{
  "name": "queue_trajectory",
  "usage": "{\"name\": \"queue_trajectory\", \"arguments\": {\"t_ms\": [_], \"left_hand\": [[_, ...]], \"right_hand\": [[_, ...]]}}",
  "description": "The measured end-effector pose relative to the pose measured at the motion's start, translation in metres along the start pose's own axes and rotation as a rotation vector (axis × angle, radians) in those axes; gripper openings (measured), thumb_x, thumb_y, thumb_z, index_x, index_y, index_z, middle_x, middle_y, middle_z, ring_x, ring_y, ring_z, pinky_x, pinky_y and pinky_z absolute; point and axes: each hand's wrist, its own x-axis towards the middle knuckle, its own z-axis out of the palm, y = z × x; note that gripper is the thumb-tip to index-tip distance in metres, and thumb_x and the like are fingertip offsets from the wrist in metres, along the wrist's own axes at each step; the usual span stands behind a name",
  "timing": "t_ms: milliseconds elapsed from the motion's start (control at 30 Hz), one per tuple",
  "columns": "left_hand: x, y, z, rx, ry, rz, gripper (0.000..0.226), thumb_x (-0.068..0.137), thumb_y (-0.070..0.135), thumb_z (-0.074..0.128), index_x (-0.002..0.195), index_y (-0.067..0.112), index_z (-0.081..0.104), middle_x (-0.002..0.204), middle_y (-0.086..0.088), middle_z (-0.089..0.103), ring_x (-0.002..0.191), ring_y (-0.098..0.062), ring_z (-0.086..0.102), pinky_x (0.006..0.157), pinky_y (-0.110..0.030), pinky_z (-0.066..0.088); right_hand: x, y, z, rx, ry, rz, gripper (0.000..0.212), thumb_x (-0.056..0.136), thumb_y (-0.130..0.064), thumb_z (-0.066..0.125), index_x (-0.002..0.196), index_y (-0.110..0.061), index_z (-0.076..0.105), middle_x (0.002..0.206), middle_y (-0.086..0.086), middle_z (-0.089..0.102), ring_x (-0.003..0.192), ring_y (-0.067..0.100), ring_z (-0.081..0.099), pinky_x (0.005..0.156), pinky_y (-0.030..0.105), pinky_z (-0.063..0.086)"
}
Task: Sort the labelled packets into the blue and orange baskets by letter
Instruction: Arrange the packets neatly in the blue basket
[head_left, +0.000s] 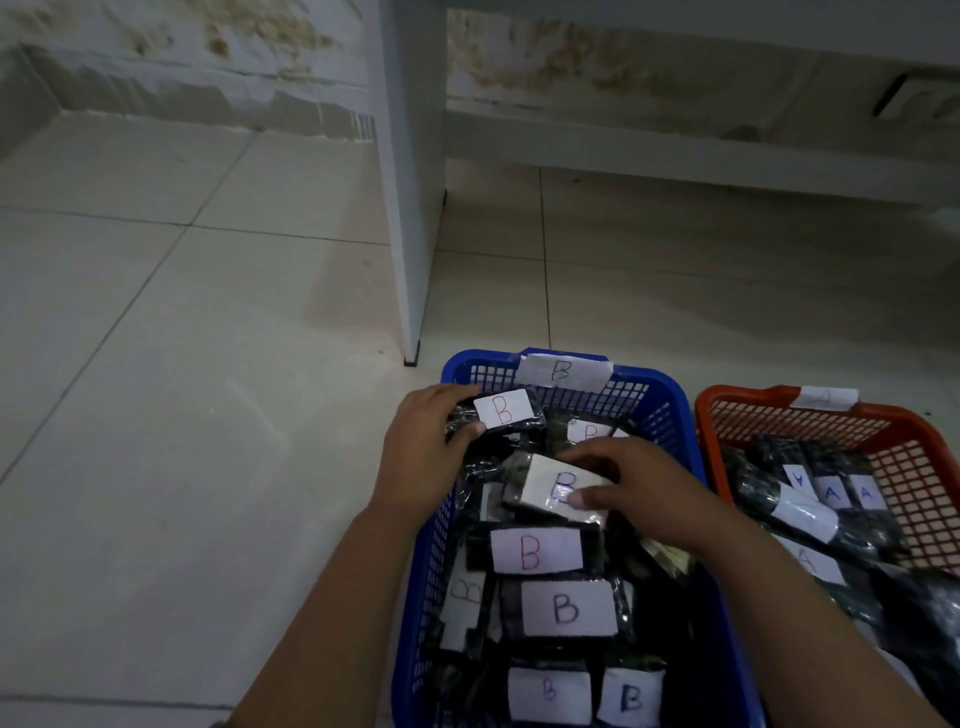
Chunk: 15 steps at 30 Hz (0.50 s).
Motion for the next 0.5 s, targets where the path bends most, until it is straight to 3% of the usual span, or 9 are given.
{"name": "queue_trajectory", "arguments": {"t_ms": [100, 167, 267, 333, 500], "left_hand": [[0.002, 0.001, 0.000, 0.024, -0.029, -0.001, 0.042, 0.085, 0.016, 0.067, 0.126, 0.021, 0.058, 0.123, 0.002, 0.060, 0.116, -0.014, 0.048, 0.092, -0.022, 0.034], [0.003, 0.002, -0.001, 0.040, -0.019, -0.002, 0.041, 0.084, 0.016, 0.067, 0.124, 0.021, 0.059, 0.121, 0.003, 0.061, 0.113, -0.013, 0.049, 0.089, -0.021, 0.034], [0.002, 0.006, 0.001, 0.044, -0.024, 0.006, 0.038, 0.082, 0.014, 0.068, 0.118, 0.023, 0.060, 0.114, 0.005, 0.062, 0.104, -0.008, 0.049, 0.082, -0.019, 0.034], [0.002, 0.009, 0.005, 0.068, -0.089, 0.050, 0.037, 0.081, 0.014, 0.069, 0.116, 0.023, 0.059, 0.111, 0.004, 0.062, 0.099, -0.007, 0.049, 0.077, -0.018, 0.034], [0.017, 0.023, 0.015, 0.225, -0.216, 0.167, 0.036, 0.082, 0.014, 0.068, 0.115, 0.020, 0.056, 0.111, 0.001, 0.063, 0.095, -0.013, 0.055, 0.071, -0.023, 0.039]], "right_hand": [[-0.015, 0.006, -0.010, 0.079, -0.023, -0.003, 0.034, 0.080, -0.012, 0.071, 0.104, -0.034, 0.064, 0.100, -0.015, 0.069, 0.089, -0.005, 0.064, 0.080, 0.017, 0.050], [-0.024, 0.012, -0.020, 0.233, 0.091, 0.016, 0.034, 0.081, -0.011, 0.069, 0.104, -0.035, 0.064, 0.098, -0.013, 0.070, 0.085, -0.002, 0.067, 0.073, 0.017, 0.050], [-0.029, 0.026, -0.036, 0.450, 0.270, 0.078, 0.032, 0.077, -0.010, 0.070, 0.106, -0.025, 0.066, 0.101, -0.002, 0.072, 0.089, 0.017, 0.070, 0.079, 0.037, 0.055], [-0.028, 0.033, -0.040, 0.501, 0.365, 0.102, 0.031, 0.077, -0.008, 0.071, 0.105, -0.019, 0.066, 0.102, 0.002, 0.072, 0.091, 0.021, 0.069, 0.083, 0.042, 0.054], [-0.025, 0.039, -0.045, 0.503, 0.553, 0.056, 0.031, 0.080, -0.007, 0.069, 0.108, -0.021, 0.064, 0.104, -0.002, 0.069, 0.093, 0.013, 0.065, 0.075, 0.029, 0.053]]}}
